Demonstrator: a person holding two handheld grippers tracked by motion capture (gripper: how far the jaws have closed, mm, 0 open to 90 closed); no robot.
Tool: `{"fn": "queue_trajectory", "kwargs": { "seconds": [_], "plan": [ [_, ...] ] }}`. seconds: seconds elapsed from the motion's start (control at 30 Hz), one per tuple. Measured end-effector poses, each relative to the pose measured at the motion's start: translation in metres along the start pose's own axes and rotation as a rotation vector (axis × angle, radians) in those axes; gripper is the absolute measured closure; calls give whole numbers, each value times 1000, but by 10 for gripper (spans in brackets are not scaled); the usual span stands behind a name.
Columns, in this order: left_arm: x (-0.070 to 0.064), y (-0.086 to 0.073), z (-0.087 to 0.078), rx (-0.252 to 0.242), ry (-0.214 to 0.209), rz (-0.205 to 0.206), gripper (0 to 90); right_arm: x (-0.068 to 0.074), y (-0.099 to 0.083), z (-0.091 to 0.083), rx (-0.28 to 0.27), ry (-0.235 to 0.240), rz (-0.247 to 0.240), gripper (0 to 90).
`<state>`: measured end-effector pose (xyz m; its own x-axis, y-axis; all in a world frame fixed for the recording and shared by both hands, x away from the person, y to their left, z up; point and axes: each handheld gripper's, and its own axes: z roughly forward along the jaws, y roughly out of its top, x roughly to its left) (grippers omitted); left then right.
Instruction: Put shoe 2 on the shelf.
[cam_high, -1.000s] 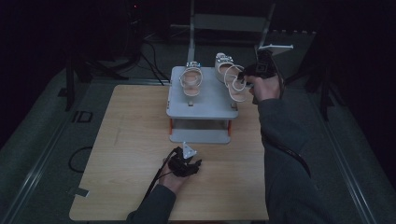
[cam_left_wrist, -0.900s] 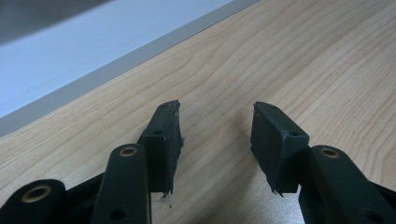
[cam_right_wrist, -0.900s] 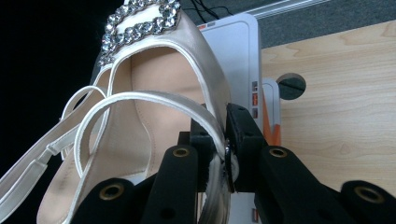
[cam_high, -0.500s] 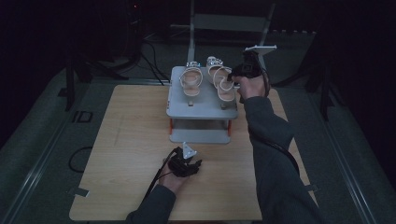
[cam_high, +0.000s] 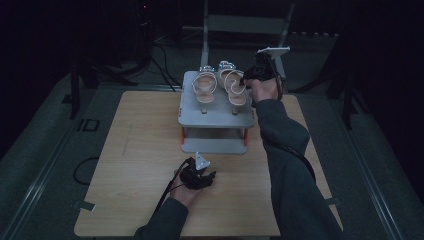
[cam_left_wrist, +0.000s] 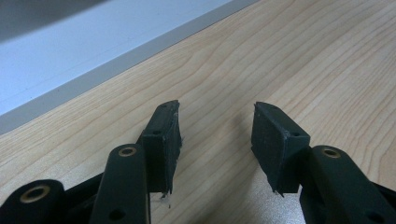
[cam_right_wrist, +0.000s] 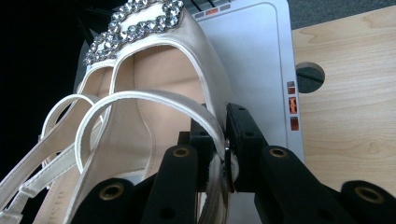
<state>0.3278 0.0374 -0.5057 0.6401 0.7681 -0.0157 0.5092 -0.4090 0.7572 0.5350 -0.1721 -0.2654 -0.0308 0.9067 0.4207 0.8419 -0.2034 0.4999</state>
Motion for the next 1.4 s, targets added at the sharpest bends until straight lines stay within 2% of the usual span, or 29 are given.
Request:
{"fn": "queue_trajectory", "kwargs": {
  "seconds": [0.87,1.27,1.4],
  "plan": [
    [0,0,0,-3,-2,-3,521,5,6,19,45,-34,-4,817],
    [1,0,0,-2,-6,-5,519,4,10,25,76,-9,13,808],
    [1,0,0,-2,-8,-5,518,4,10,28,90,-8,0,809]
  ]
}}
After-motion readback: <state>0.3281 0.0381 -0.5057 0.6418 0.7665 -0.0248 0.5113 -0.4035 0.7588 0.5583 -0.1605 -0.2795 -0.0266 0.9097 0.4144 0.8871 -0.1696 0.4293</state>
